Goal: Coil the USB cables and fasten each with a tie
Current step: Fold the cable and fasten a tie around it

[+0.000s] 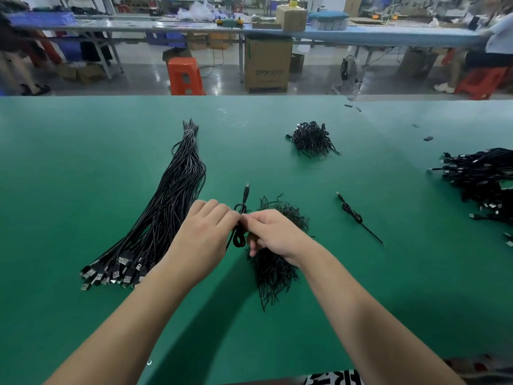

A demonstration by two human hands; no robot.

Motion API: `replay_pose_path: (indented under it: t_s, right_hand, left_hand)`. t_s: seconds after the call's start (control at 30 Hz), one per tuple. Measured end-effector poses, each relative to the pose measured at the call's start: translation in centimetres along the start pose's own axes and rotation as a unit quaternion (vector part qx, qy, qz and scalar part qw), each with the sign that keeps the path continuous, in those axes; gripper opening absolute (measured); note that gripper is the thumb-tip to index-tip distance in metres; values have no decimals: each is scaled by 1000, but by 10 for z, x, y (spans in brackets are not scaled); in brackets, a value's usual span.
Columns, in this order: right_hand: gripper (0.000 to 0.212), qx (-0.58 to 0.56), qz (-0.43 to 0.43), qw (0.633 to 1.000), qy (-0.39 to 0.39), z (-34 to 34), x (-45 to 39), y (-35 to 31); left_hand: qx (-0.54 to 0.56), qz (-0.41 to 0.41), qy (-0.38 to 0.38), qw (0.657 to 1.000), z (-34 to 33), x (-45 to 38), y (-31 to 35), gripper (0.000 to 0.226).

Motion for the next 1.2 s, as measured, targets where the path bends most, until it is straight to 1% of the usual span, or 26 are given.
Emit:
replay_pose_path:
  t_s: [0.1, 0.2, 0.23, 0.27, 0.33, 0.4, 0.43, 0.5, 0.57, 0.67, 0.77, 0.83, 0.9, 0.97, 1.03, 1.1, 1.13, 1.2]
  right_hand:
    - [31, -27, 3, 999, -36, -1, 3, 0]
    - [34, -1, 18, 999, -45, 0, 3, 1]
    - [31, -6, 23, 999, -43, 0, 3, 1]
    - [29, -16, 29, 999, -41, 1, 3, 1]
    - [28, -44, 34, 998, -43, 3, 4, 1]
    - [24, -73, 38, 995, -58, 6, 4, 1]
    - [23, -87, 39, 993, -69, 7, 4, 2]
    - [19, -105, 38, 989, -94, 9, 7, 2]
    - [19, -80, 41, 991, -101, 12, 9, 2]
    - [20, -42, 32, 995, -83, 17, 10, 4]
    - [12, -18, 3, 999, -26, 31, 9, 7]
    - [12, 51, -33, 998, 32, 49, 8, 12]
    - [14, 156, -84, 980, 89, 76, 8, 18]
    - [20, 270, -119, 945, 143, 108, 8, 21]
    - [29, 387, -141, 893, 182, 137, 7, 22]
    - [32, 446, -181, 855, 196, 161, 4, 31]
    - [32, 464, -205, 839, 199, 172, 1, 37]
    - [33, 490, -247, 811, 202, 190, -5, 52]
  left_hand:
    - [5, -5, 14, 1000, 0, 2, -1, 20]
    - [22, 0, 27, 999, 2, -2, -2, 14]
    - [40, 11, 33, 999, 4, -2, -2, 10]
    - [70, 30, 41, 996, 6, -3, -3, 7]
    - [137, 81, 54, 986, 11, -3, -4, 8]
    - [188, 125, 47, 973, 13, -4, -6, 9]
    - [210, 147, 38, 966, 13, -5, -8, 14]
    - [250, 189, 17, 949, 13, -5, -16, 29]
    - [275, 216, -8, 937, 11, -2, -24, 44]
    - [271, 231, -30, 934, 0, 3, -30, 52]
    - [236, 240, -27, 941, -16, 9, -39, 48]
    - [183, 270, -41, 945, -33, 19, -53, 41]
    - [90, 304, -83, 945, -54, 32, -71, 40]
    - [14, 339, -158, 927, -75, 50, -88, 47]
    - [1, 380, -225, 897, -93, 68, -101, 55]
    - [8, 402, -274, 874, -108, 83, -109, 60]
    - [3, 403, -288, 869, -113, 87, -110, 62]
    - [-12, 402, -283, 870, -120, 90, -110, 62]
Point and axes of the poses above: each hand's wrist, its own x-axis away from the middle knuckle, its own z-axis out of the back of the hand, y = z × x, the point moved 5 cm from there along -x, towards the middle knuckle, and after that the axes turned 7 degrees about x, right-handed, at the moved point
